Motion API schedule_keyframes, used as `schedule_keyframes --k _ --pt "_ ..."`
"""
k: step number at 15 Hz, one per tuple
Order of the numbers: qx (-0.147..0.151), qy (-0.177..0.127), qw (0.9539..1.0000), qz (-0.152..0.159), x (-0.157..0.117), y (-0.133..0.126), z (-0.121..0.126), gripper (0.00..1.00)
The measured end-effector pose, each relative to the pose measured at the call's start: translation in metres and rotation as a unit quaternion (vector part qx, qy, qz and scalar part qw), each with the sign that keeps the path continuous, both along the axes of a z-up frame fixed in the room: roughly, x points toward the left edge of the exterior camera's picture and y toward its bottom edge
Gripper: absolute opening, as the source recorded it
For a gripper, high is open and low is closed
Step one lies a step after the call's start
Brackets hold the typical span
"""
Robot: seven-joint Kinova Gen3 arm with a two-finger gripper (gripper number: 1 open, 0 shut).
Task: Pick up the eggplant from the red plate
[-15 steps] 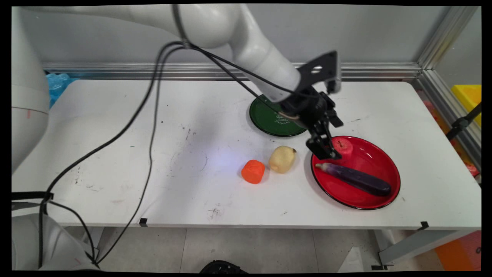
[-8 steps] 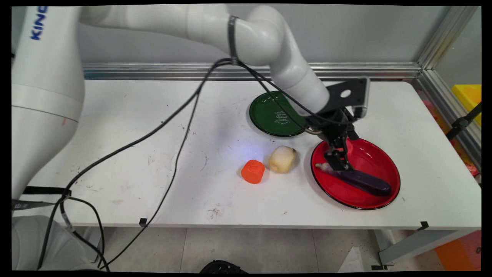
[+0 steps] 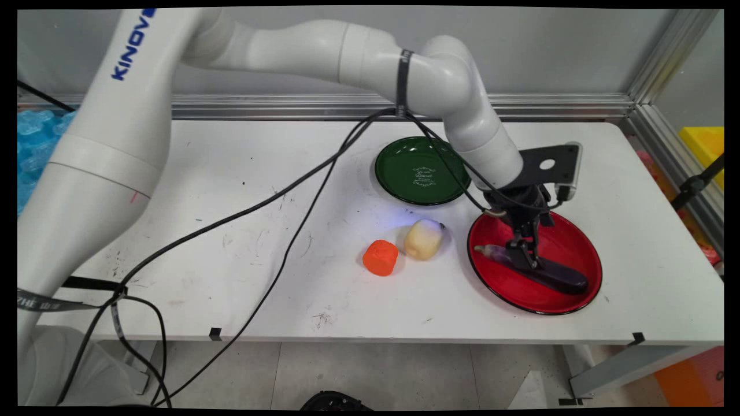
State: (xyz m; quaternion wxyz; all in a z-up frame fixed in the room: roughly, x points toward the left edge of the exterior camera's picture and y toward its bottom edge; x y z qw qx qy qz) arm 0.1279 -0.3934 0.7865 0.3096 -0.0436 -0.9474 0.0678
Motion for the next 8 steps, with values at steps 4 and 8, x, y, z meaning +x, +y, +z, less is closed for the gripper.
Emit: schedule_keyframes --k 4,8 --pt "0.007 -0.01 0.9999 -0.012 -0.016 -0.009 -0.015 1.0" --pt "0.012 -0.016 0.9996 -0.02 -0.026 -0.017 -0.024 0.0"
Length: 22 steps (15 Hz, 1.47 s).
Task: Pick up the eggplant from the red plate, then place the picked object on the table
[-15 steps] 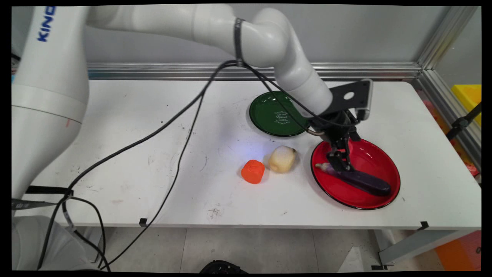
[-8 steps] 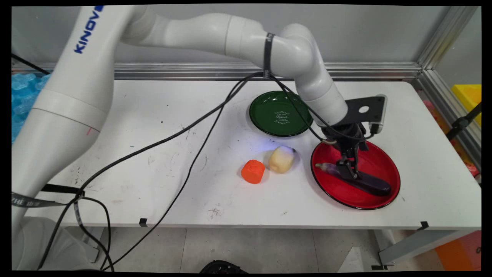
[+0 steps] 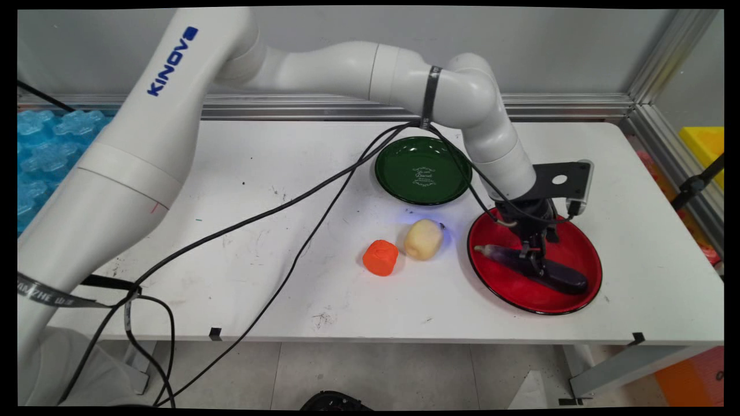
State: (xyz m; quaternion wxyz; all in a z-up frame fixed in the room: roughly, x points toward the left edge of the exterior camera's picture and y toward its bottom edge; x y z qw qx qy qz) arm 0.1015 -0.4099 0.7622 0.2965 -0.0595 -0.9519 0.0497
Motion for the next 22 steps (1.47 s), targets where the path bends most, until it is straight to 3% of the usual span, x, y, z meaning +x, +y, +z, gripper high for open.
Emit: schedule_keyframes --k 6,10,16,22 --pt "0.008 -0.004 0.9998 -0.017 -0.005 0.0 -0.003 0.0" --pt "0.006 -0.002 0.9997 -0.023 0.0 0.004 0.008 0.0" --pt "-0.006 0.009 0.9999 -0.012 0.025 0.018 0.052 0.0" --pt "-0.007 0.024 0.9991 0.034 0.071 0.043 0.11 0.0"
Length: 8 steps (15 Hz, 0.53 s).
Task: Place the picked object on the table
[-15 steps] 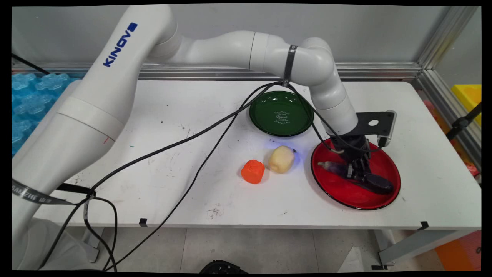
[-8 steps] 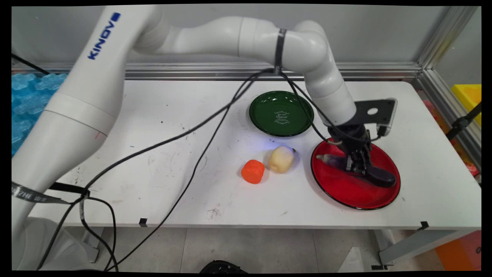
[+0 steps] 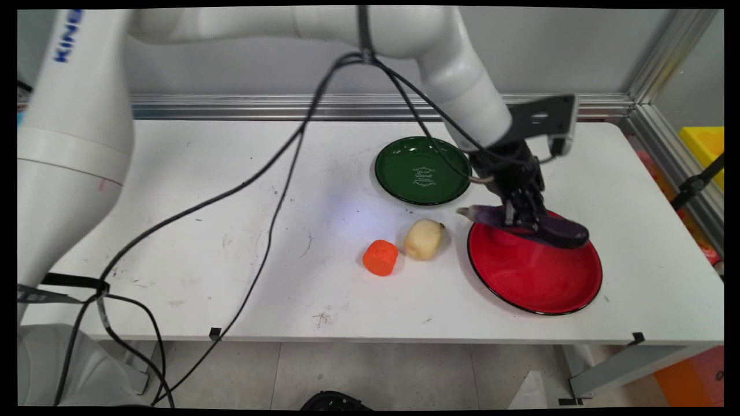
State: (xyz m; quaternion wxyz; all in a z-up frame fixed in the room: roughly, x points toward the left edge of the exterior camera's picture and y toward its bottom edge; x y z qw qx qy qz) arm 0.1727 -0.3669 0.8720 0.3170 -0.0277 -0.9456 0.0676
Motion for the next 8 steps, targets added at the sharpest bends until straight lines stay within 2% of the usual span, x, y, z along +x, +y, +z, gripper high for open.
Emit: schedule_keyframes --k 4,8 --pt "0.013 0.003 0.9988 0.047 0.043 0.025 0.031 0.0" --pt "0.033 -0.002 0.9949 0.096 0.089 0.056 0.054 0.0"
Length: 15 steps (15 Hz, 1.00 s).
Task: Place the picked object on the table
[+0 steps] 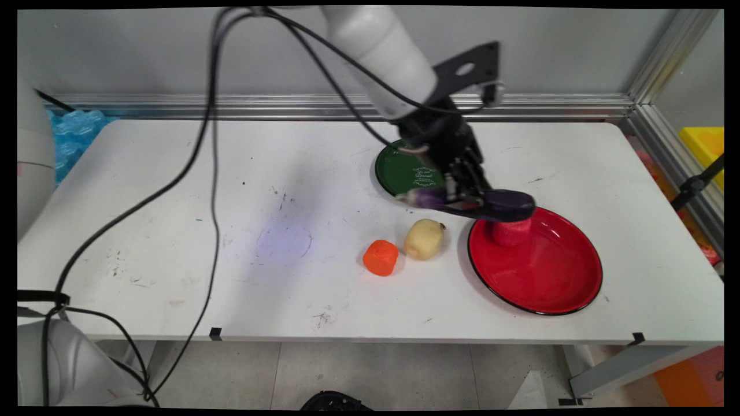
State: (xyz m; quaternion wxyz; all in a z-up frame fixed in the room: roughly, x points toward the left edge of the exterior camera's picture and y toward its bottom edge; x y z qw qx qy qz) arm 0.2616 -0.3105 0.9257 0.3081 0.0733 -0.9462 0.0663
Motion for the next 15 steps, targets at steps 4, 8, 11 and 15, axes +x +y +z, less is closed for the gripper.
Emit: schedule_keyframes --k 4,8,11,15 --pt "0.025 -0.006 0.9985 0.047 0.039 0.031 0.012 0.0" --pt "0.05 -0.016 0.9954 0.08 0.065 0.059 0.012 0.0" --pt "0.061 -0.026 0.9938 0.089 0.077 0.074 0.005 0.0" --pt "0.074 -0.042 0.9917 0.096 0.089 0.091 -0.018 0.0"
